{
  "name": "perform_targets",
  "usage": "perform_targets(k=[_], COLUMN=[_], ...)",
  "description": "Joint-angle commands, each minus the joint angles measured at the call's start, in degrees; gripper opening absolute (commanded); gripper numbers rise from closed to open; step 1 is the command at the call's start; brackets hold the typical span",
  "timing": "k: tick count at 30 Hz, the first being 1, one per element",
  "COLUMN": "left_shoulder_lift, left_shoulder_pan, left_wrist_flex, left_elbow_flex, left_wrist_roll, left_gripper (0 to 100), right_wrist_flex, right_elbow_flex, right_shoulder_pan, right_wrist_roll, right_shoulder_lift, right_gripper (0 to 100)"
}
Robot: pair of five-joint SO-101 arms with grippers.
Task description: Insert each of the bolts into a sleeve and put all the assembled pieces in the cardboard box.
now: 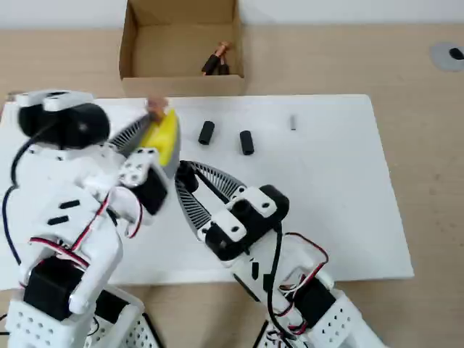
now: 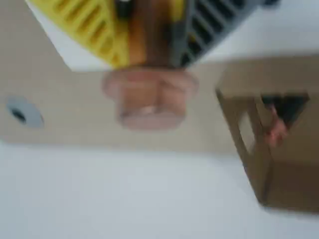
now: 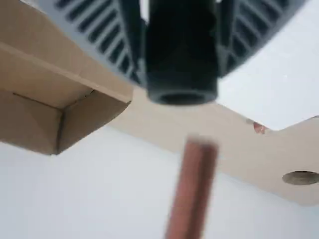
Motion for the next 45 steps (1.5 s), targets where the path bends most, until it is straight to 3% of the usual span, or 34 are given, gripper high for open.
perform_targets(k=[1,18,22,28,39,45], left_shoulder_lift=[0.04,0.04,-0.04,0.04,0.04,0.04], left_shoulder_pan=[1.58,1.14,1.05,-4.04,-4.22,-4.22], left_wrist_flex=[0.35,-6.24,-7.56,-12.48,-12.57,-10.73], left_elbow_flex=[-3.96,4.4,5.63,5.89,8.53,6.24], left_wrist_roll=[1.67,1.76,-1.23,-1.85,-1.23,3.78], left_gripper=[1,1,1,1,1,1], right_wrist_flex=[-1.67,-1.32,-1.32,-1.41,-1.58,-1.58], right_elbow_flex=[-0.66,-4.79,-4.79,-4.79,-4.79,-4.18], right_shoulder_pan=[-0.57,-0.57,-0.57,-0.57,-0.57,-0.57], right_wrist_roll=[-1.23,-1.32,-1.41,-1.41,-1.41,-1.41], right_shoulder_lift=[-1.27,-1.27,-1.27,-1.27,-0.84,-0.75], right_gripper=[0.9,0.9,0.9,0.9,0.9,0.9])
